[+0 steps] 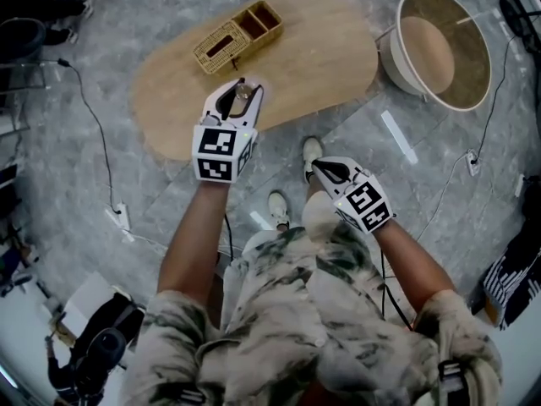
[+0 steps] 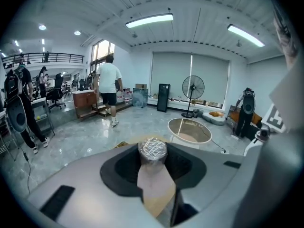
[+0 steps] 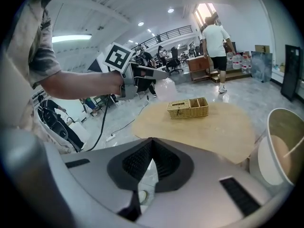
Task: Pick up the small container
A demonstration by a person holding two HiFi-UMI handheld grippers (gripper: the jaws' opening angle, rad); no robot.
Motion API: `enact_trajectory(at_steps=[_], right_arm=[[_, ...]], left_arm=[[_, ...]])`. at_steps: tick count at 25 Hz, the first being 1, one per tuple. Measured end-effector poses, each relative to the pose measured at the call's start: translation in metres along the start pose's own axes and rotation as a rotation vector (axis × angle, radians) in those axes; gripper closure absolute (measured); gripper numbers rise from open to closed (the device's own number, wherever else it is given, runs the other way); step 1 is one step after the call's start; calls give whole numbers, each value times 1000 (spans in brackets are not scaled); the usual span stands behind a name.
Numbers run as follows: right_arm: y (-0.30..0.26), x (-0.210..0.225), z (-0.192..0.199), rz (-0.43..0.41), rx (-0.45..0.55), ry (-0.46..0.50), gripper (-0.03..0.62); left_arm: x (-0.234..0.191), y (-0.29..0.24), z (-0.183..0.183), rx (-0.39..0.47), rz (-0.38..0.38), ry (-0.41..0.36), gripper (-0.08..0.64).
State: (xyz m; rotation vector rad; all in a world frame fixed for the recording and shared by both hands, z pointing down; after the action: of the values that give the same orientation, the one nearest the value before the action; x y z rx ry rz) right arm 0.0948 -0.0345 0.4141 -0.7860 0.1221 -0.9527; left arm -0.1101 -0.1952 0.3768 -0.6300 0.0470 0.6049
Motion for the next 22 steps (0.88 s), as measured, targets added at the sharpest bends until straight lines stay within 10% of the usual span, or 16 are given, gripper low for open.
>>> enact_trajectory(at_steps=[22], right_arm=[[23,-34,-11,55,41,29,572]], left_arm=[[24,52,0,-5,26,-21,408]])
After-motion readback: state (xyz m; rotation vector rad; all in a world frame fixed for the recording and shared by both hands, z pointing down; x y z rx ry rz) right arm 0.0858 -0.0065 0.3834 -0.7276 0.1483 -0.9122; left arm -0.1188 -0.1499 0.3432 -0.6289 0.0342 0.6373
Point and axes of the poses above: the fingertips, and each gripper's own axes: y backward along the fingers, x to its right, z out of its underside, the point moved 9 cm from there along y, backward along the fingers, and after that the axes turned 9 degrees about y, right-handed, at the moved point
